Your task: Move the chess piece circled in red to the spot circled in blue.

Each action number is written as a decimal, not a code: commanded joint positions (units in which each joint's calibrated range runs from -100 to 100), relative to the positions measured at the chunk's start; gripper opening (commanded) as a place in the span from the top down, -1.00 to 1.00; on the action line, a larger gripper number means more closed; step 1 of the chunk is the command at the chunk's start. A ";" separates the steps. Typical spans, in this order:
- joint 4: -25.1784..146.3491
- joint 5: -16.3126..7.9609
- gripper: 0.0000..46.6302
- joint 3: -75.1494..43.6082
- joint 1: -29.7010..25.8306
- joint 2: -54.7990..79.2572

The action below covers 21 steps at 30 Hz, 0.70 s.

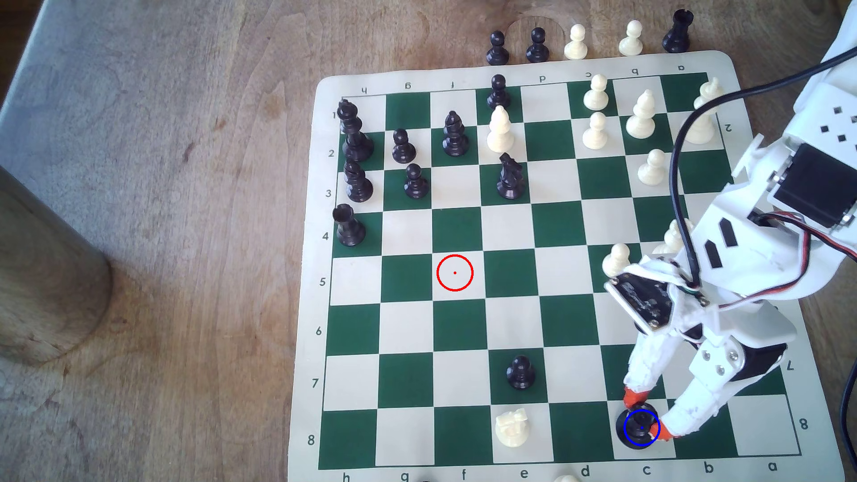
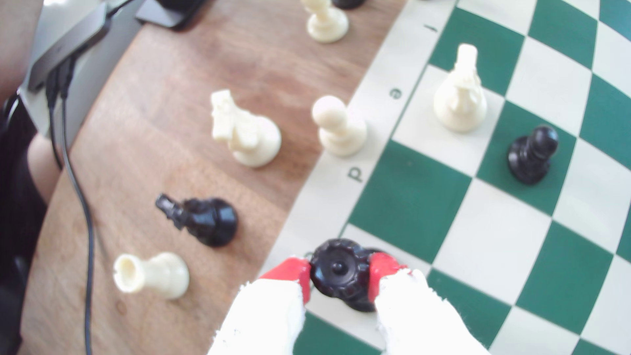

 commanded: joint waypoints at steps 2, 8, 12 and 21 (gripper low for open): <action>-0.85 0.29 0.88 -0.58 -0.38 -0.24; 0.95 0.49 0.53 -0.03 0.01 -0.75; 2.34 0.10 0.32 0.69 0.09 -3.80; 8.90 -0.15 0.18 0.96 -0.69 -9.32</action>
